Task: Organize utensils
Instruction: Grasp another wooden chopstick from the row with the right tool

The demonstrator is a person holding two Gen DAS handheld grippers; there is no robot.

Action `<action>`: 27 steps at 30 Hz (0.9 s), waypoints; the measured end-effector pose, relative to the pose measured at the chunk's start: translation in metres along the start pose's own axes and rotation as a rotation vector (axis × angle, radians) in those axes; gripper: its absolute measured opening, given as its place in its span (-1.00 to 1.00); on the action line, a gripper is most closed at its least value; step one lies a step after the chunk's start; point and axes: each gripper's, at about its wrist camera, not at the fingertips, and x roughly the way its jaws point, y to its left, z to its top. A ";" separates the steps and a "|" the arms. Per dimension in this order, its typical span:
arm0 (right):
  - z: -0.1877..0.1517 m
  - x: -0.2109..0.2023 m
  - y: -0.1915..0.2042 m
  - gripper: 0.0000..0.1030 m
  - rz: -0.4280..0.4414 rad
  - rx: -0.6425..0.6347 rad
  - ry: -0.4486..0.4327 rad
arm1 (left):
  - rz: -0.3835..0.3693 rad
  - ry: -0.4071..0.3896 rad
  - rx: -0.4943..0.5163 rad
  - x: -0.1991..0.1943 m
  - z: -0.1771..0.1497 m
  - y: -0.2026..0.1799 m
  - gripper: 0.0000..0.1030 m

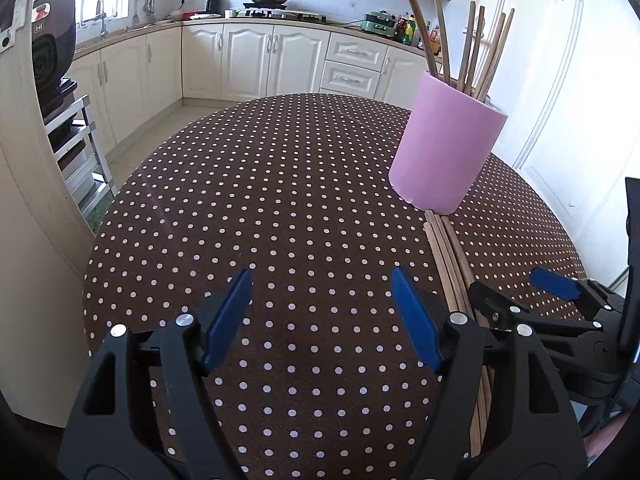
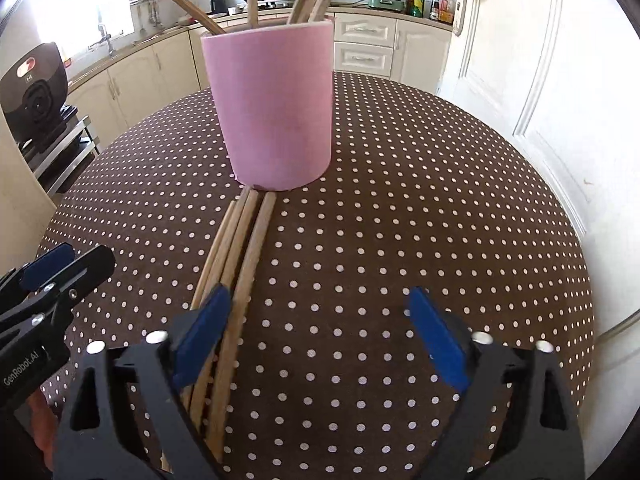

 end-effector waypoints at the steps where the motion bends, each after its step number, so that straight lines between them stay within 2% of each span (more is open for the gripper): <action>1: -0.001 -0.001 0.000 0.36 -0.007 -0.004 -0.003 | -0.001 0.000 0.001 0.000 -0.001 0.000 0.39; 2: -0.001 -0.003 0.001 0.21 -0.009 -0.015 -0.010 | -0.002 0.001 0.005 0.000 -0.001 -0.001 0.39; 4: -0.003 -0.005 0.004 0.09 -0.006 -0.038 -0.016 | 0.001 0.005 0.012 0.000 -0.001 -0.002 0.39; 7: -0.005 -0.006 0.010 -0.20 0.013 -0.070 -0.022 | -0.002 0.013 0.019 0.002 -0.001 -0.003 0.39; 9: -0.005 -0.006 0.016 -0.46 0.026 -0.096 -0.026 | -0.004 0.022 0.022 0.002 -0.001 -0.005 0.39; 12: -0.004 -0.005 0.019 -0.70 0.040 -0.113 -0.027 | -0.027 0.041 0.030 0.004 -0.001 -0.009 0.39; 15: -0.003 -0.004 0.019 -0.82 0.056 -0.112 -0.027 | -0.020 0.055 0.049 0.006 -0.002 -0.014 0.39; 20: -0.003 -0.005 0.005 -0.90 0.114 -0.053 -0.024 | -0.016 0.087 0.064 0.011 -0.001 -0.024 0.39; 25: -0.004 -0.009 0.000 -0.91 0.143 -0.032 -0.022 | -0.063 0.114 0.075 0.013 -0.002 -0.037 0.39; 27: -0.005 -0.010 -0.002 -0.91 0.149 -0.022 -0.023 | -0.057 0.117 0.084 0.014 -0.002 -0.045 0.39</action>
